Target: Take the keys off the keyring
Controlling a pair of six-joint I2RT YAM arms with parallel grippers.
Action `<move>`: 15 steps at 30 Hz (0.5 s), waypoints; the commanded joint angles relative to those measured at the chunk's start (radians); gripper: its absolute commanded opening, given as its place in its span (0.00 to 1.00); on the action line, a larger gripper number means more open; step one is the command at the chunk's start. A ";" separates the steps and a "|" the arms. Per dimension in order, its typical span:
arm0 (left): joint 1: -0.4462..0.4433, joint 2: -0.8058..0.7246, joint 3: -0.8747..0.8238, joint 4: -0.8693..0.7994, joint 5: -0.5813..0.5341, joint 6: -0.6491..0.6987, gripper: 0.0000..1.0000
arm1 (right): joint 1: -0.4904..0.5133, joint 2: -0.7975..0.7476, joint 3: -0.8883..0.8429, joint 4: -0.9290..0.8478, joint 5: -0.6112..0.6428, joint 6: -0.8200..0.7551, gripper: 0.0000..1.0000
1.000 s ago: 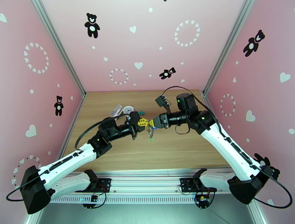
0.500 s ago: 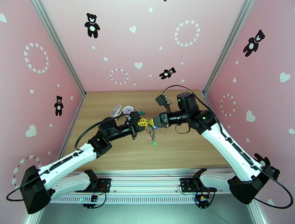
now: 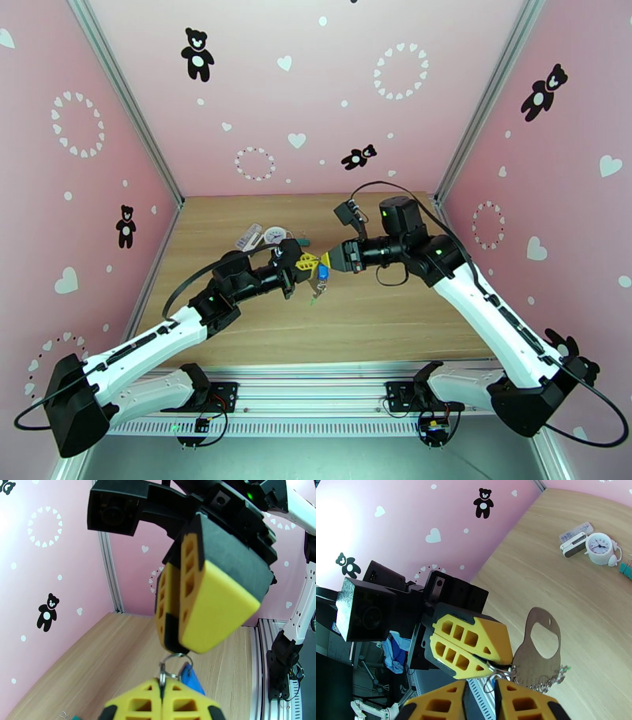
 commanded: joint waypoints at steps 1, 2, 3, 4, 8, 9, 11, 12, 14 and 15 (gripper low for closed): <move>-0.006 0.004 0.032 0.014 -0.002 0.013 0.00 | 0.008 0.028 0.037 -0.017 0.011 -0.018 0.25; -0.006 0.005 0.032 0.017 -0.002 0.009 0.00 | 0.009 0.031 0.043 -0.018 0.015 -0.019 0.25; -0.006 0.007 0.032 0.015 -0.003 0.009 0.00 | 0.009 0.033 0.048 -0.016 0.020 -0.019 0.25; -0.005 0.007 0.032 0.016 -0.002 0.010 0.00 | 0.010 0.035 0.053 -0.017 0.028 -0.017 0.25; -0.006 0.013 0.032 0.013 -0.008 0.010 0.00 | 0.017 0.048 0.076 -0.051 0.074 -0.020 0.25; -0.005 0.015 0.032 0.011 -0.012 0.012 0.00 | 0.018 0.052 0.081 -0.067 0.087 -0.025 0.24; -0.006 0.014 0.032 0.008 -0.015 0.015 0.00 | 0.018 0.054 0.085 -0.090 0.104 -0.033 0.23; -0.005 0.013 0.032 0.006 -0.021 0.016 0.00 | 0.018 0.053 0.082 -0.096 0.104 -0.038 0.21; -0.006 0.013 0.032 -0.001 -0.033 0.016 0.00 | 0.018 0.052 0.078 -0.102 0.100 -0.039 0.19; -0.005 0.013 0.032 -0.005 -0.035 0.017 0.00 | 0.020 0.052 0.077 -0.102 0.094 -0.037 0.19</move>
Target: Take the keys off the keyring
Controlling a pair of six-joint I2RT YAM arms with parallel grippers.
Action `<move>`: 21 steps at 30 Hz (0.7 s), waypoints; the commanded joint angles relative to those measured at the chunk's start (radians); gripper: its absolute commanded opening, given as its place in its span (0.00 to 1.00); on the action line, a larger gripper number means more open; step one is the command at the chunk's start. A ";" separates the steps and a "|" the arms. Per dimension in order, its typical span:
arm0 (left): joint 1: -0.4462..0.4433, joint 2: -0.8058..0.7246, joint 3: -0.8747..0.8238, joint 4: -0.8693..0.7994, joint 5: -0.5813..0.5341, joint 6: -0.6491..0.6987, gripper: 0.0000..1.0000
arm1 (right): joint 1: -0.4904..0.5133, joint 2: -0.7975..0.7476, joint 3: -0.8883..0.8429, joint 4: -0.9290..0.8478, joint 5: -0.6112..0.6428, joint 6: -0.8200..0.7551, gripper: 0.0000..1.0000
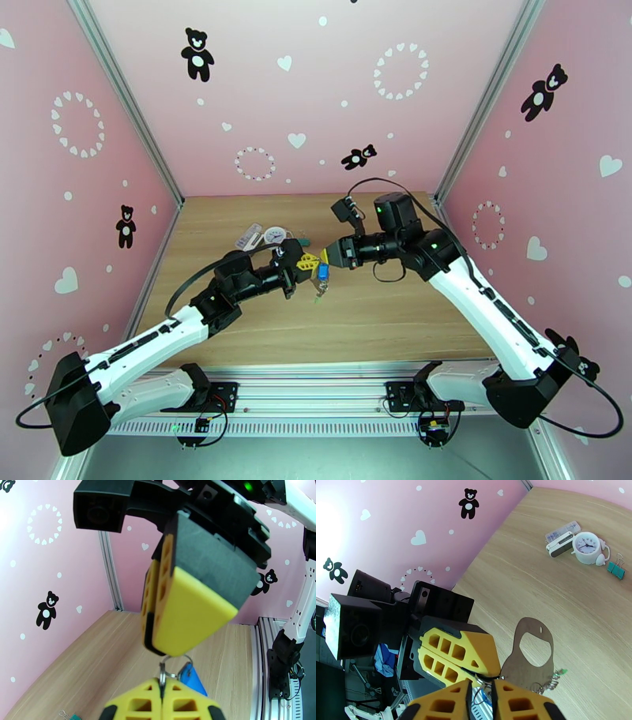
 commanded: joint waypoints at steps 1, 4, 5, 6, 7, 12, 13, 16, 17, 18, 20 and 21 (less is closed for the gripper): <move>-0.006 0.000 0.032 -0.004 -0.027 0.014 0.00 | 0.010 0.013 0.021 -0.042 0.006 -0.014 0.19; -0.005 0.002 0.032 0.000 -0.026 0.012 0.00 | 0.018 0.024 0.026 -0.054 0.016 -0.019 0.20; -0.006 0.004 0.031 0.000 -0.025 0.014 0.00 | 0.019 0.026 0.027 -0.054 0.017 -0.019 0.20; -0.006 0.006 0.032 -0.003 -0.025 0.013 0.00 | 0.019 0.029 0.029 -0.054 0.022 -0.019 0.21; -0.006 0.008 0.032 -0.005 -0.024 0.013 0.00 | 0.019 0.032 0.034 -0.058 0.031 -0.021 0.21; -0.006 0.015 0.060 -0.011 -0.025 0.016 0.00 | 0.024 0.042 0.053 -0.058 0.036 -0.034 0.18; -0.006 0.017 0.060 -0.009 -0.027 0.016 0.00 | 0.025 0.042 0.055 -0.057 0.044 -0.034 0.17; -0.007 0.020 0.060 -0.013 -0.031 0.014 0.00 | 0.025 0.049 0.057 -0.075 0.055 -0.051 0.12; -0.007 0.020 0.060 -0.014 -0.030 0.014 0.00 | 0.026 0.051 0.059 -0.083 0.056 -0.056 0.10; -0.007 0.020 0.060 -0.016 -0.034 0.013 0.00 | 0.026 0.052 0.060 -0.090 0.060 -0.062 0.08; -0.007 0.020 0.060 -0.020 -0.038 0.011 0.00 | 0.028 0.052 0.062 -0.096 0.066 -0.075 0.06; -0.007 0.020 0.061 -0.027 -0.040 0.009 0.00 | 0.029 0.049 0.065 -0.102 0.075 -0.084 0.04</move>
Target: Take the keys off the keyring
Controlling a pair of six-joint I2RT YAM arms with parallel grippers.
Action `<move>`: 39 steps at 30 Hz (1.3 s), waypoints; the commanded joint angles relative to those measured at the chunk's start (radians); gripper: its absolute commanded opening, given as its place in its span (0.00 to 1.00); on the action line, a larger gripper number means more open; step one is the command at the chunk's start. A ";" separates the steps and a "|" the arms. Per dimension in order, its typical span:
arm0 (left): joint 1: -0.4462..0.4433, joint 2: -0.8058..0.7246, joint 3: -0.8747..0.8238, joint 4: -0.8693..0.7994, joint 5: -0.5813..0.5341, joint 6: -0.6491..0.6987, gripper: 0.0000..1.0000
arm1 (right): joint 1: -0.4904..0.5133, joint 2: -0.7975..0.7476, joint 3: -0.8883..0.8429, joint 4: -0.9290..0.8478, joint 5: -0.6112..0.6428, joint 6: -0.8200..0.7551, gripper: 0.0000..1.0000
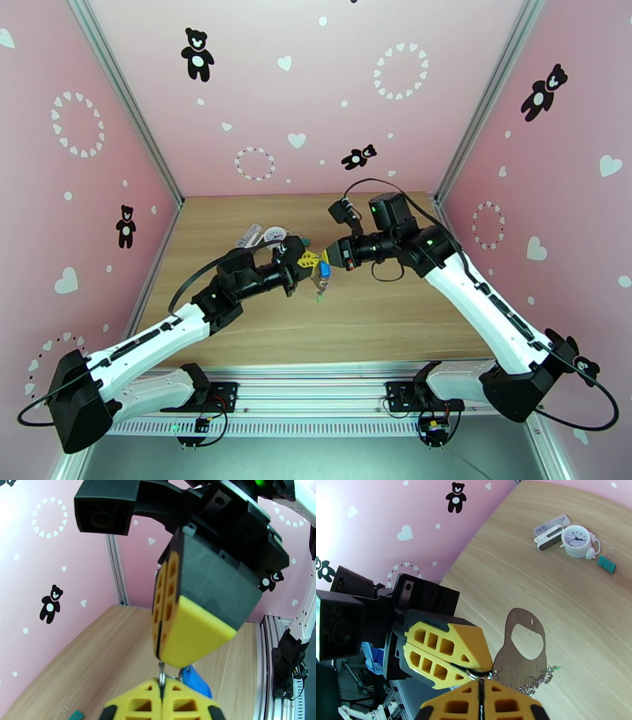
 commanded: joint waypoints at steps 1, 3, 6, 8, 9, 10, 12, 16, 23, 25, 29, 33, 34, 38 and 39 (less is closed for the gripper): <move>-0.010 0.000 0.039 0.005 -0.024 0.003 0.00 | 0.013 0.015 0.041 -0.053 0.030 -0.044 0.03; -0.017 -0.008 0.045 -0.029 -0.057 -0.016 0.00 | 0.013 0.017 0.064 -0.072 0.055 -0.076 0.00; -0.032 -0.023 0.033 -0.053 -0.137 -0.093 0.00 | 0.015 0.028 0.097 -0.103 0.079 -0.122 0.00; -0.033 -0.026 0.024 -0.068 -0.150 -0.151 0.00 | 0.028 0.040 0.115 -0.120 0.096 -0.164 0.00; -0.038 -0.028 0.025 -0.087 -0.171 -0.177 0.00 | 0.034 0.047 0.119 -0.125 0.112 -0.182 0.00; -0.041 -0.028 0.027 -0.102 -0.192 -0.198 0.00 | 0.041 0.053 0.125 -0.131 0.129 -0.194 0.00; -0.043 -0.026 0.030 -0.131 -0.204 -0.242 0.00 | 0.050 0.080 0.149 -0.161 0.129 -0.226 0.00; -0.043 -0.021 0.049 -0.189 -0.224 -0.278 0.11 | 0.055 0.106 0.165 -0.176 0.147 -0.277 0.00; -0.043 -0.138 -0.025 -0.234 -0.131 -0.214 0.36 | 0.055 0.137 0.187 -0.202 0.183 -0.441 0.00; -0.043 -0.191 -0.044 -0.262 -0.116 -0.184 0.43 | 0.054 0.138 0.178 -0.202 0.182 -0.506 0.00; -0.042 -0.251 -0.071 -0.319 -0.166 -0.120 0.44 | 0.054 0.145 0.174 -0.211 0.133 -0.646 0.00; -0.042 -0.254 -0.081 -0.329 -0.131 -0.042 0.44 | 0.054 0.151 0.171 -0.198 0.112 -0.719 0.00; -0.042 -0.250 -0.086 -0.317 -0.136 -0.026 0.44 | 0.054 0.156 0.171 -0.194 0.106 -0.728 0.00; -0.042 -0.214 -0.090 -0.276 -0.161 0.030 0.45 | 0.052 0.174 0.175 -0.196 0.075 -0.759 0.00; -0.041 -0.203 -0.089 -0.267 -0.155 0.046 0.44 | 0.051 0.176 0.175 -0.189 0.069 -0.760 0.00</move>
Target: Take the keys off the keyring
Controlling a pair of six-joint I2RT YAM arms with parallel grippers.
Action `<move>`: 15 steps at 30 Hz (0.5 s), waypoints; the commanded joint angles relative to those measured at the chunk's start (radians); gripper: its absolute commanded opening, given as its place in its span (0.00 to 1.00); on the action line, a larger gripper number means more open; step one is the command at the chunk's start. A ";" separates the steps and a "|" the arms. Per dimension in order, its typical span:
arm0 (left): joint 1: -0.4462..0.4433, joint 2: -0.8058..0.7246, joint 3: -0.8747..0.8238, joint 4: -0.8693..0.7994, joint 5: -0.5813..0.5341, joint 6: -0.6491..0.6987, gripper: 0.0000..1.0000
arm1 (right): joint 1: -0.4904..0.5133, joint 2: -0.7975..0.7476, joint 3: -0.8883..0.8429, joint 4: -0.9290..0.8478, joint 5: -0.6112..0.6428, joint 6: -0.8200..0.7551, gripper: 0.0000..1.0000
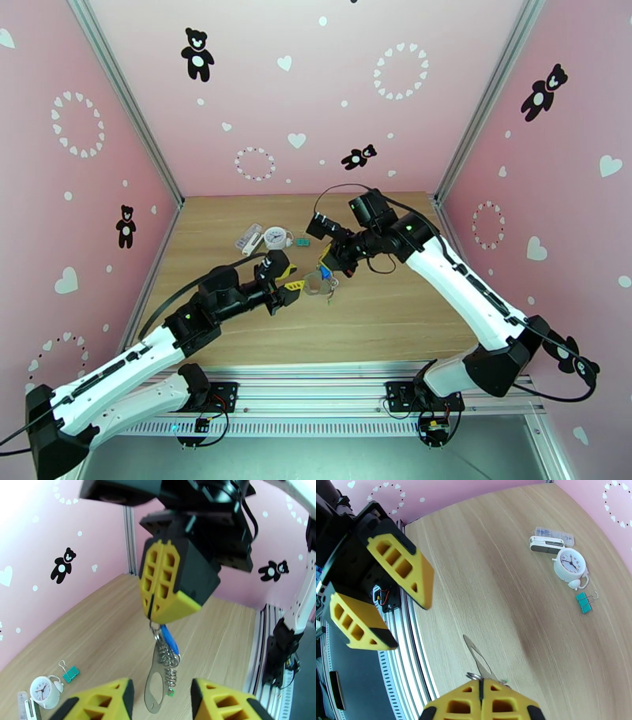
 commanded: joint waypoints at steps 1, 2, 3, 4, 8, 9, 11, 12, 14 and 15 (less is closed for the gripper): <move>0.002 0.035 -0.010 0.031 -0.001 0.090 0.45 | -0.001 0.023 0.030 0.013 -0.057 -0.051 0.00; 0.002 0.047 -0.009 0.044 -0.001 0.098 0.45 | -0.002 0.026 0.033 0.017 -0.069 -0.051 0.00; 0.002 0.061 -0.007 0.053 0.002 0.107 0.45 | -0.004 0.027 0.032 0.023 -0.079 -0.051 0.00; 0.002 0.073 -0.002 0.060 0.001 0.115 0.45 | -0.004 0.027 0.029 0.030 -0.083 -0.054 0.00; 0.015 0.099 -0.005 0.103 -0.014 0.124 0.45 | -0.014 0.026 0.029 0.043 -0.100 -0.060 0.00; 0.024 0.101 -0.011 0.117 -0.012 0.117 0.45 | -0.016 0.023 0.029 0.042 -0.101 -0.065 0.00; 0.045 0.099 -0.019 0.138 0.009 0.097 0.45 | -0.020 0.017 0.024 0.053 -0.102 -0.070 0.00; 0.057 0.099 -0.018 0.142 0.034 0.085 0.45 | -0.022 0.013 0.023 0.058 -0.109 -0.074 0.00; 0.072 0.103 -0.015 0.151 0.077 0.071 0.45 | -0.021 0.012 0.030 0.063 -0.096 -0.076 0.00; 0.075 0.105 -0.010 0.156 0.083 0.066 0.45 | -0.022 0.010 0.032 0.068 -0.073 -0.064 0.00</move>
